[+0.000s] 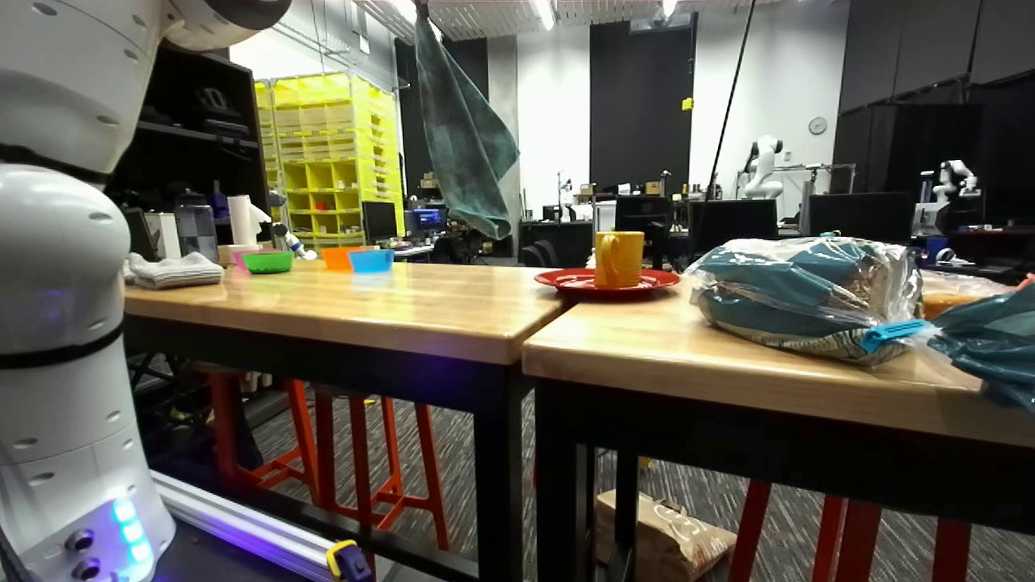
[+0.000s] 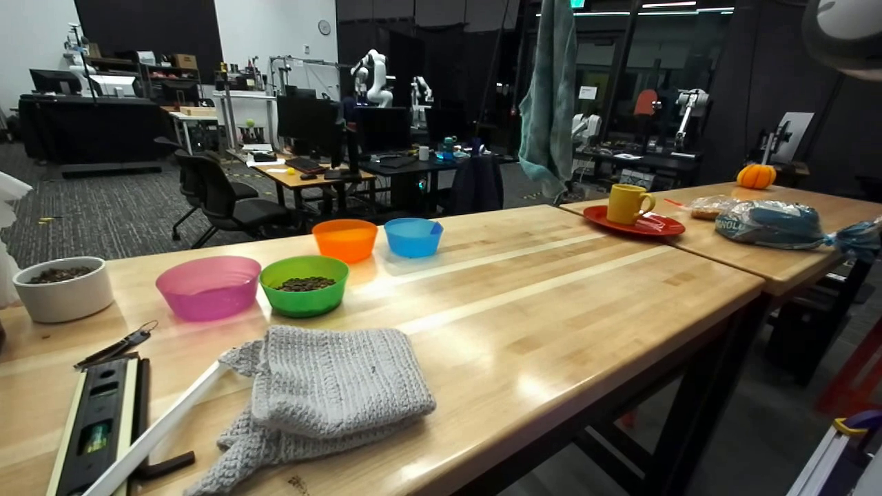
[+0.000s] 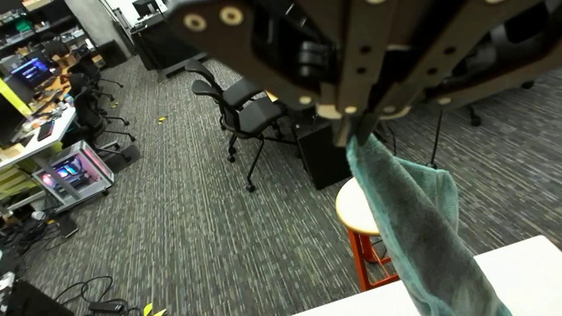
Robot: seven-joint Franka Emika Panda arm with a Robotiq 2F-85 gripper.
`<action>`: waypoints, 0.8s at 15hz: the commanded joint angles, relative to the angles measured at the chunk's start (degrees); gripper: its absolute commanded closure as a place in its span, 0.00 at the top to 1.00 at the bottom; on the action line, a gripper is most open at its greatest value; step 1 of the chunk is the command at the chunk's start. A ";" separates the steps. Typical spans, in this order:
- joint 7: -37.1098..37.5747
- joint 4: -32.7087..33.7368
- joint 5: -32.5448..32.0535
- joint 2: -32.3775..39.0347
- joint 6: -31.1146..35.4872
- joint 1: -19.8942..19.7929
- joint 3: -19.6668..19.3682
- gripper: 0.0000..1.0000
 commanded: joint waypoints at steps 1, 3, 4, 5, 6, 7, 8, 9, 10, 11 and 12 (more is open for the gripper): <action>1.74 8.35 -3.46 3.84 -2.83 2.84 -0.06 0.00; 0.98 3.49 -6.54 1.79 -1.28 6.93 -0.48 0.00; 0.91 3.38 -8.02 2.37 -1.92 9.10 -0.33 0.00; 1.08 9.05 -9.45 6.21 -5.37 10.84 0.36 0.00; 0.82 8.70 -10.10 6.86 -6.81 13.19 1.01 0.00; 0.00 2.71 -9.36 4.20 -5.42 15.35 1.66 0.00; -0.95 2.80 -7.72 4.55 -5.53 16.73 3.09 0.00; -1.32 9.04 -8.12 8.16 -7.92 18.57 4.22 0.00; -1.90 9.45 -7.60 8.39 -7.73 19.79 5.20 0.00; -2.89 3.82 -6.01 5.15 -4.98 19.84 6.07 0.00; -3.27 4.22 -5.68 5.21 -4.74 20.73 6.75 0.00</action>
